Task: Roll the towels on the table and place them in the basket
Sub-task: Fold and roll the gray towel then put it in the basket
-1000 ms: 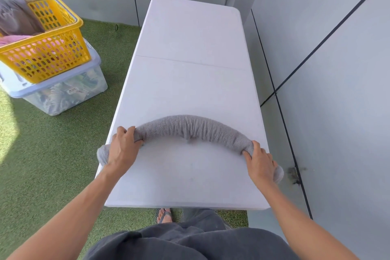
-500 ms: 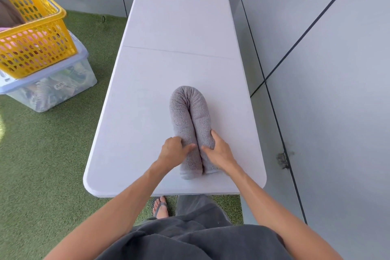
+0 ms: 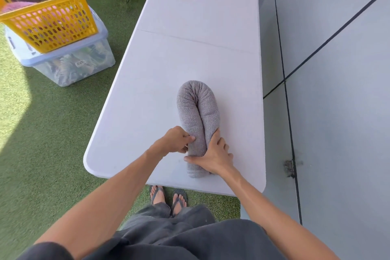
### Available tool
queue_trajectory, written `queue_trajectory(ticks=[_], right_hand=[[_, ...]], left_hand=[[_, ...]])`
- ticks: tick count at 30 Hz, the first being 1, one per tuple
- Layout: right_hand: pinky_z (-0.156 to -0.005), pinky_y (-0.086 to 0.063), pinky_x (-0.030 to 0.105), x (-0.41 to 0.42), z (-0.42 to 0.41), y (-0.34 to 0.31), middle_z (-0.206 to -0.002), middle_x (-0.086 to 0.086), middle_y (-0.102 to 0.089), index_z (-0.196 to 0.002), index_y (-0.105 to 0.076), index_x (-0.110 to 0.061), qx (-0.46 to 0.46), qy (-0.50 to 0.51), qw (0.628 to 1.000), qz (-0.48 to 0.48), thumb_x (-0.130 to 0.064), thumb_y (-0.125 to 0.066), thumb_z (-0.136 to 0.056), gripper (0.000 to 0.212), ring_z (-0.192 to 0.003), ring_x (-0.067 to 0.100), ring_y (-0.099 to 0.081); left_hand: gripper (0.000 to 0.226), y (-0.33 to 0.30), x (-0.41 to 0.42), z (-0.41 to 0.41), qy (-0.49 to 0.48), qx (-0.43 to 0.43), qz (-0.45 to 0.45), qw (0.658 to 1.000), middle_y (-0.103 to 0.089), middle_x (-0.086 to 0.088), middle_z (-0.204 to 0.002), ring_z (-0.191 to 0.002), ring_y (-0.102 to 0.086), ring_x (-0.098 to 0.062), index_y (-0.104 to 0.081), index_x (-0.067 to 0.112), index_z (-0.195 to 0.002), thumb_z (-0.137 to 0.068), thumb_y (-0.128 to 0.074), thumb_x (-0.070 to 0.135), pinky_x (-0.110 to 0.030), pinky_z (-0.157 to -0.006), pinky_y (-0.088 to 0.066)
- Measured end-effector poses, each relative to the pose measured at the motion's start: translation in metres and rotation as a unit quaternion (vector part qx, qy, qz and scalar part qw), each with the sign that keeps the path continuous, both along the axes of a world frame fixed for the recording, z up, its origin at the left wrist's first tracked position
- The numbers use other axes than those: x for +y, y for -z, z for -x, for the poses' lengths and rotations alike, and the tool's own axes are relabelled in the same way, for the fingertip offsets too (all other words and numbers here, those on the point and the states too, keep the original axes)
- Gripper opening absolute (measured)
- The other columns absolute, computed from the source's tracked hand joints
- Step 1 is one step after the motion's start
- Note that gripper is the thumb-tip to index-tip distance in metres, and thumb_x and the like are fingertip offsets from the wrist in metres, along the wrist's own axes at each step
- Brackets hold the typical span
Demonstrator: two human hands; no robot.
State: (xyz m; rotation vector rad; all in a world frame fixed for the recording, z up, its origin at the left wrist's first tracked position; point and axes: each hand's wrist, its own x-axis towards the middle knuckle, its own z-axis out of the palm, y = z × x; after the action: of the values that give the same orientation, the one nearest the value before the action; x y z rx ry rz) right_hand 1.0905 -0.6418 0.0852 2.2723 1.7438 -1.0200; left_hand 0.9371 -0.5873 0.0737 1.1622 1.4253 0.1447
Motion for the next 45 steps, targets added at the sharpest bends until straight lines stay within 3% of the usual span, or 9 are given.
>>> queue_trajectory(ticks=[3, 7, 10, 13, 21, 27, 31, 38, 45], right_hand=[[-0.093, -0.039, 0.05, 0.001, 0.016, 0.006, -0.137, 0.012, -0.033, -0.149, 0.007, -0.006, -0.065, 0.018, 0.997, -0.036, -0.082, -0.067, -0.046, 0.148, -0.125, 0.031, -0.036], [-0.079, -0.041, 0.043, -0.003, 0.024, 0.016, -0.121, 0.011, -0.045, -0.149, -0.008, -0.005, -0.133, 0.024, 0.985, -0.109, -0.073, -0.064, -0.057, 0.128, -0.107, 0.03, -0.046], [-0.079, -0.041, 0.042, 0.003, 0.027, 0.019, -0.12, 0.011, -0.048, -0.148, -0.013, -0.007, -0.131, 0.014, 0.983, -0.125, -0.064, -0.068, -0.064, 0.115, -0.105, 0.03, -0.049], [-0.082, -0.042, 0.043, 0.013, 0.039, 0.019, -0.12, 0.011, -0.049, -0.148, -0.016, -0.009, -0.12, 0.01, 0.984, -0.134, -0.059, -0.068, -0.068, 0.108, -0.107, 0.031, -0.05], [-0.085, -0.041, 0.045, 0.044, 0.159, 0.015, -0.119, 0.011, -0.05, -0.147, -0.019, -0.013, -0.079, 0.012, 0.985, -0.153, -0.052, -0.067, -0.065, 0.102, -0.108, 0.034, -0.05], [-0.086, -0.044, 0.046, 0.079, 0.315, 0.008, -0.118, 0.01, -0.05, -0.145, -0.019, -0.018, -0.024, 0.016, 0.986, -0.162, -0.062, -0.069, -0.063, 0.106, -0.11, 0.035, -0.051], [-0.092, -0.045, 0.048, 0.101, 0.406, 0.004, -0.132, 0.01, -0.048, -0.151, -0.007, -0.024, 0.018, -0.009, 0.989, -0.149, -0.058, -0.071, -0.063, 0.114, -0.118, 0.034, -0.049], [-0.09, -0.047, 0.044, 0.143, 0.509, 0.01, -0.126, 0.006, -0.05, -0.151, -0.004, -0.036, 0.073, -0.085, 0.988, -0.106, -0.057, -0.07, -0.059, 0.115, -0.117, 0.027, -0.051], [-0.092, -0.047, 0.044, 0.272, 0.592, 0.016, -0.129, 0.003, -0.05, -0.151, -0.005, -0.035, 0.093, -0.12, 0.983, -0.103, -0.061, -0.067, -0.057, 0.116, -0.118, 0.024, -0.05]], left_hand=[[0.033, 0.004, 0.005, 0.001, 0.023, 0.031, -0.015, 0.999, -0.072, -0.022, -0.09, -0.081, -0.07, -0.032, -0.071, -0.005, -0.09, -0.092, -0.062, 0.027, -0.036, -0.075, -0.06], [0.038, 0.009, 0.005, 0.006, 0.037, 0.057, -0.035, 0.997, -0.073, -0.015, -0.084, -0.083, -0.07, -0.031, -0.072, -0.001, -0.088, -0.09, -0.063, 0.036, -0.037, -0.069, -0.058], [0.041, 0.015, 0.001, 0.015, 0.027, 0.071, -0.06, 0.995, -0.072, -0.01, -0.079, -0.075, -0.067, -0.025, -0.071, 0.002, -0.08, -0.091, -0.06, 0.04, -0.029, -0.06, -0.052], [0.043, 0.02, -0.003, 0.036, 0.022, 0.103, -0.094, 0.99, -0.072, -0.006, -0.081, -0.076, -0.067, -0.025, -0.071, 0.014, -0.08, -0.089, -0.056, 0.053, -0.036, -0.068, -0.055], [0.043, 0.031, -0.01, 0.191, -0.007, 0.232, -0.324, 0.917, -0.06, -0.008, -0.117, -0.107, -0.057, -0.031, -0.057, 0.017, -0.128, -0.095, -0.053, 0.044, -0.044, -0.086, -0.049], [0.054, 0.029, -0.026, 0.367, -0.015, 0.307, -0.302, 0.903, -0.045, -0.007, -0.139, -0.122, -0.048, -0.025, -0.039, 0.016, -0.143, -0.097, -0.045, 0.045, -0.042, -0.099, -0.044], [0.056, 0.022, -0.023, 0.464, -0.054, 0.333, -0.281, 0.899, -0.043, -0.009, -0.142, -0.126, -0.046, -0.026, -0.036, 0.015, -0.144, -0.097, -0.046, 0.044, -0.041, -0.103, -0.042], [0.056, 0.021, 0.028, 0.552, -0.068, 0.326, -0.278, 0.901, -0.039, -0.008, -0.145, -0.129, -0.043, -0.024, -0.033, 0.018, -0.145, -0.097, -0.047, 0.043, -0.04, -0.105, -0.038], [0.056, 0.033, 0.144, 0.628, -0.077, 0.323, -0.295, 0.896, -0.039, -0.007, -0.146, -0.129, -0.043, -0.023, -0.034, 0.018, -0.145, -0.097, -0.047, 0.043, -0.039, -0.105, -0.038]])
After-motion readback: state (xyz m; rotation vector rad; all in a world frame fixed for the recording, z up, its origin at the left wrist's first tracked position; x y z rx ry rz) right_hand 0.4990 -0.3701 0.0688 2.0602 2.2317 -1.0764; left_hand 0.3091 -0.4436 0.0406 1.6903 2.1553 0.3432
